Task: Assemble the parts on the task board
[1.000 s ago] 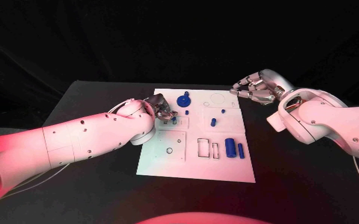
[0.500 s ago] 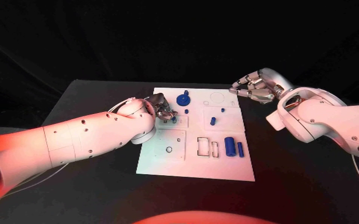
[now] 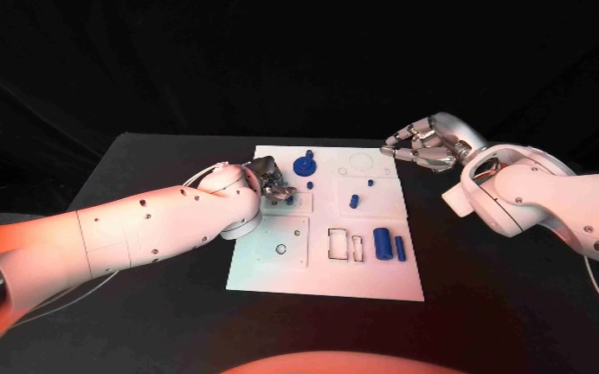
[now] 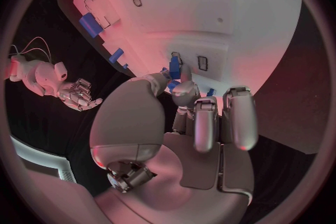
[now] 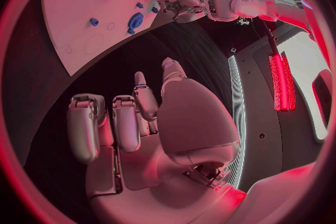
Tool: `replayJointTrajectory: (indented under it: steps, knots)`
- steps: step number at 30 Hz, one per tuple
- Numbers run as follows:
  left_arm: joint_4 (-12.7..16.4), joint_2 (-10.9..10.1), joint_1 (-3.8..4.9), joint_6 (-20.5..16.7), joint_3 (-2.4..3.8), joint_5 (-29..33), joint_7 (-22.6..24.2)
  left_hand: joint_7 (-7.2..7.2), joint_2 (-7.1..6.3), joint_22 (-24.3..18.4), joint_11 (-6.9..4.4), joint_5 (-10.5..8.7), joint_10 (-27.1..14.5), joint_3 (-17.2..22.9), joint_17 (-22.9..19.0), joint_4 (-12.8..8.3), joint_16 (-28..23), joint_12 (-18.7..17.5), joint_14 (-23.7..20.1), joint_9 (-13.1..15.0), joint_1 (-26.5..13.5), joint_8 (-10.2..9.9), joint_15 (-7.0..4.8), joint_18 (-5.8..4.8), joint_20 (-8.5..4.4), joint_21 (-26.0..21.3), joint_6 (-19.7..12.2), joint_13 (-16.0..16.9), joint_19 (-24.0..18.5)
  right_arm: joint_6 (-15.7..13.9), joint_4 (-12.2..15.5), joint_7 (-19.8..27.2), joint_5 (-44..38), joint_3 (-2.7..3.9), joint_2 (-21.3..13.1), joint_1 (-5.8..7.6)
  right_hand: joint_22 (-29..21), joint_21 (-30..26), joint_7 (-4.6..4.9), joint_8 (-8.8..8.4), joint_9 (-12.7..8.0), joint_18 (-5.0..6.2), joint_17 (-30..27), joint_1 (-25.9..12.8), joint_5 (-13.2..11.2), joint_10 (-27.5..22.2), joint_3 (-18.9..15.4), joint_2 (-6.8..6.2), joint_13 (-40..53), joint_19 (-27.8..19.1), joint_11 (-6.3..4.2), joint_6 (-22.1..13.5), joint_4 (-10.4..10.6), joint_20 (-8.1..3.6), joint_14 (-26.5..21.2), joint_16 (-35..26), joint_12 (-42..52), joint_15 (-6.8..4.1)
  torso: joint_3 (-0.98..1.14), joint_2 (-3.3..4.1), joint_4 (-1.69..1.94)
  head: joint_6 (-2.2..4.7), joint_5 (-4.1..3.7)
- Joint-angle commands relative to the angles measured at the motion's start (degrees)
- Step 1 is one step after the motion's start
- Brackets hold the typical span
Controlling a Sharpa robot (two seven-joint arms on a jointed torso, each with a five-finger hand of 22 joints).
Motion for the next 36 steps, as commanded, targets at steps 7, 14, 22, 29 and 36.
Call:
replayJointTrajectory:
  steps: [7, 14, 22, 29, 36]
  knots:
    - [0.1, 0.1, -0.01, 1.3, 0.04, -0.8, -0.5, -0.45, 0.28, 0.1, -0.02, 0.21, 0.4, 10.1, 15.1, -9.7, 0.3, 0.2, 5.9, 0.0, 0.4, 0.3, -0.30, -0.90, -0.05, 0.2, 0.1, 0.0, 0.6, 0.3, 0.0, 0.6, -0.7, 0.00, 0.1, -0.10, 10.3, -0.3, 0.12, 0.40, 0.1, 0.59, 3.8, -0.1, 0.2, 0.1, -0.3, 0.61, 0.0, 1.5, -0.25, -0.4, 0.0, -0.41, 3.2, -0.4, -0.1, -0.40, 0.02, 0.00, 0.04, -0.11, -0.08]
    - [0.3, 0.1, -0.01, 2.6, 0.04, -0.8, -0.7, -0.52, 0.00, 0.1, -0.07, 0.20, 0.5, 10.1, 15.1, -9.7, 0.3, 0.3, 5.9, 0.1, 0.2, 0.3, -0.34, -0.92, -0.06, 0.2, 0.2, 0.2, 0.6, 0.3, 0.0, 0.6, -0.7, 0.00, 0.1, -0.27, 10.3, -0.4, 0.12, 0.41, 0.1, 0.59, 3.8, -0.2, 0.3, 0.1, -0.4, 0.66, 0.0, 1.5, -0.25, -0.4, 0.1, -0.41, 3.2, -0.4, -0.1, -0.40, 0.00, -0.04, 0.03, -0.24, -0.07]
    - [0.3, 0.2, -0.01, 4.3, 0.04, -0.8, -1.1, -0.58, -0.22, 0.2, -0.10, 0.19, 0.5, 10.0, 15.1, -9.7, 0.3, 0.1, 5.9, 0.2, 0.0, 0.4, -0.36, -0.93, -0.07, 0.3, 0.2, -0.1, 0.6, 0.4, -0.1, 0.6, -0.7, 0.00, 0.1, -0.33, 10.3, -0.4, 0.12, 0.41, 0.1, 0.59, 3.8, -0.2, 0.3, 0.1, -0.4, 0.66, 0.0, 1.5, -0.25, -0.4, 0.1, -0.41, 3.2, -0.4, -0.1, -0.40, -0.01, -0.03, 0.05, -0.26, -0.12]
    - [0.2, 0.3, -0.01, 4.9, 0.04, -0.8, -1.3, -0.61, -0.35, 0.2, -0.12, 0.19, 0.5, 9.9, 15.1, -9.6, 0.3, 0.1, 5.9, 0.3, -0.1, 0.4, -0.38, -0.93, -0.08, 0.3, 0.2, -0.1, 0.6, 0.4, -0.1, 0.7, -0.7, 0.00, 0.1, -0.36, 10.3, -0.4, 0.12, 0.42, 0.1, 0.60, 3.7, -0.2, 0.3, 0.1, -0.5, 0.71, 0.0, 1.5, -0.25, -0.4, 0.1, -0.41, 3.2, -0.4, -0.1, -0.40, 0.01, -0.01, 0.04, -0.25, -0.15]
    - [0.2, 0.3, -0.01, 5.2, 0.04, -0.8, -1.4, -0.68, -0.55, 0.2, -0.16, 0.19, 0.5, 9.8, 15.1, -9.6, 0.3, 0.2, 5.9, 0.3, -0.2, 0.4, -0.40, -0.94, -0.08, 0.3, 0.2, 0.0, 0.6, 0.4, -0.1, 0.7, -0.7, 0.00, 0.1, -0.38, 10.3, -0.4, 0.12, 0.43, 0.1, 0.61, 3.7, -0.3, 0.3, 0.1, -0.5, 0.81, -0.1, 1.5, -0.25, -0.4, 0.2, -0.41, 3.2, -0.4, -0.1, -0.40, 0.02, -0.02, 0.01, -0.19, -0.15]
